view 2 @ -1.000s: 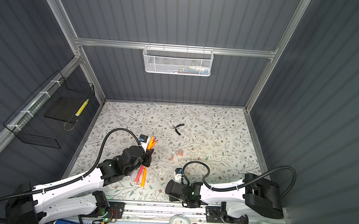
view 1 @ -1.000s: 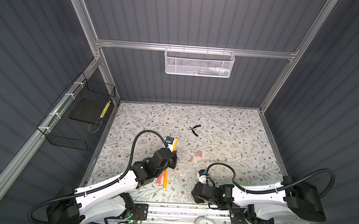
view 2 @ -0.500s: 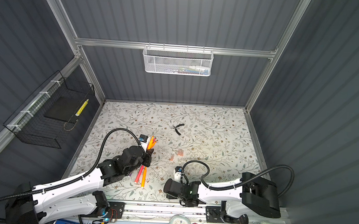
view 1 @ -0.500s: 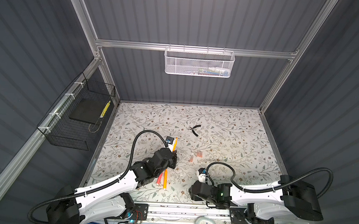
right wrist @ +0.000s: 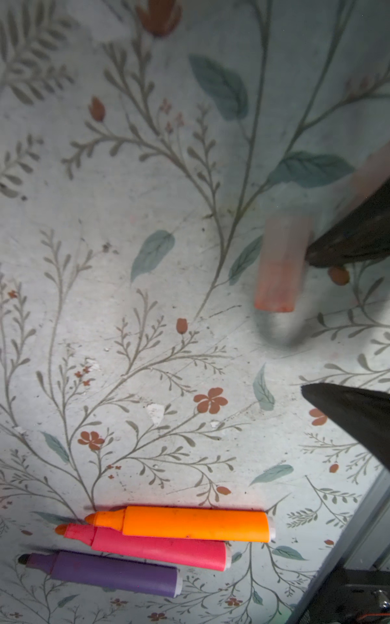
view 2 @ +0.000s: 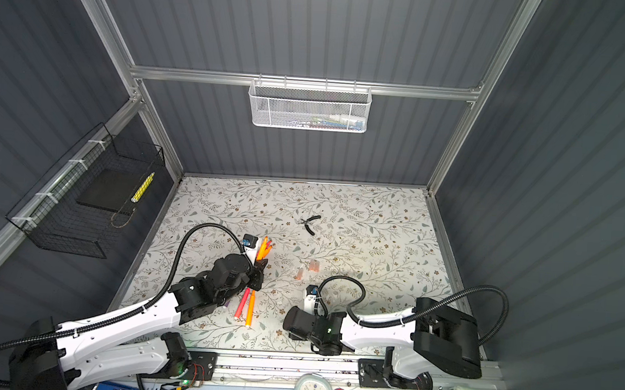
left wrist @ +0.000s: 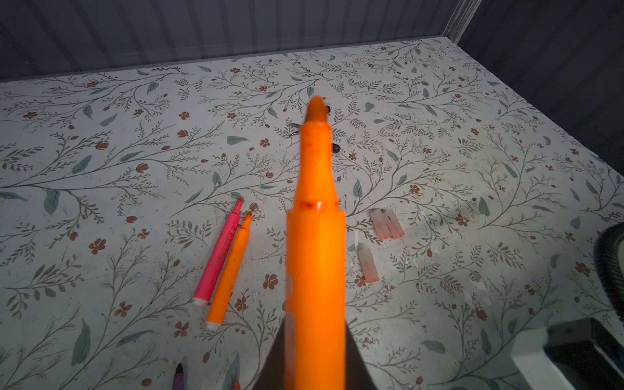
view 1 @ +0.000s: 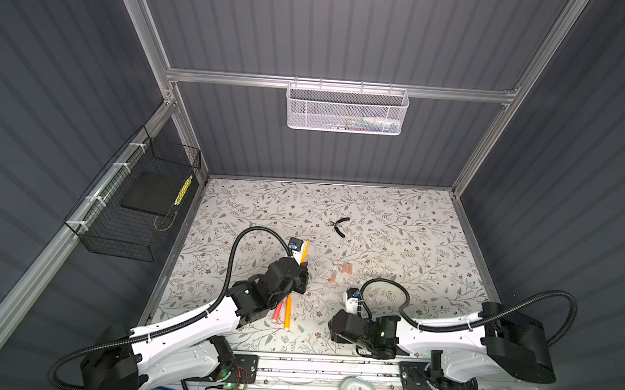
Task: Insert the pens into the pen caps
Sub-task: 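Lower the right gripper onto a pink cap and close on it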
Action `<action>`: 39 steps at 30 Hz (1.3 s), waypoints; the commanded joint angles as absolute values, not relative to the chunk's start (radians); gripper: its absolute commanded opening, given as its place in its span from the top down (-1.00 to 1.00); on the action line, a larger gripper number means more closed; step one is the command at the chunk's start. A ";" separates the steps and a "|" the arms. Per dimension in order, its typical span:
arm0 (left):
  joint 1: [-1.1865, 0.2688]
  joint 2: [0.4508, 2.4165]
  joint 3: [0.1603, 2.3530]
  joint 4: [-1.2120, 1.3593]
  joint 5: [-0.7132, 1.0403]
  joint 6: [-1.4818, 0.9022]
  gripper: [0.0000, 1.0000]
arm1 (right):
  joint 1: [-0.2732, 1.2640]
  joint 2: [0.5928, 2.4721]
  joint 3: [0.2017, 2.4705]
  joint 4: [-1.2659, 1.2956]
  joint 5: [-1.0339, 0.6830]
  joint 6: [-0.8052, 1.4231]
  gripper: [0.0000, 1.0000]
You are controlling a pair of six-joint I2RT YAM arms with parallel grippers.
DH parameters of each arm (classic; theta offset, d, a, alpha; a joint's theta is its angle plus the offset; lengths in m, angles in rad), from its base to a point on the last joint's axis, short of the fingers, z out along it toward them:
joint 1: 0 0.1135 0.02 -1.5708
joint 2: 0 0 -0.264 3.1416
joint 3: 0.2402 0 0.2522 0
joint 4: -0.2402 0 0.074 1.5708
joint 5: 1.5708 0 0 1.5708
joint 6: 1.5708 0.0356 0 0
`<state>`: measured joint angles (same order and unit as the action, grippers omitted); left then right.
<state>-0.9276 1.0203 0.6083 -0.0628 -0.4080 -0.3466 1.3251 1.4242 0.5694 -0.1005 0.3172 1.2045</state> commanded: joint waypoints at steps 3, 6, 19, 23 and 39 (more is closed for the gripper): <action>-0.924 1.002 0.614 -0.066 -0.415 -0.339 1.00 | 1.309 1.509 0.558 -0.223 0.320 1.208 -0.27; -0.925 1.002 0.615 -0.066 -0.414 -0.339 1.00 | 1.293 1.544 0.582 -0.250 0.331 1.207 -0.27; -0.924 0.992 0.614 -0.068 -0.413 -0.339 1.00 | 1.211 1.648 0.652 -0.304 0.406 1.194 -0.37; -0.924 0.991 0.616 -0.069 -0.409 -0.341 1.00 | 1.179 1.679 0.666 -0.270 0.417 1.161 -0.29; -0.924 0.982 0.621 -0.077 -0.407 -0.341 1.00 | 1.120 1.785 0.807 -0.198 0.354 1.031 -0.17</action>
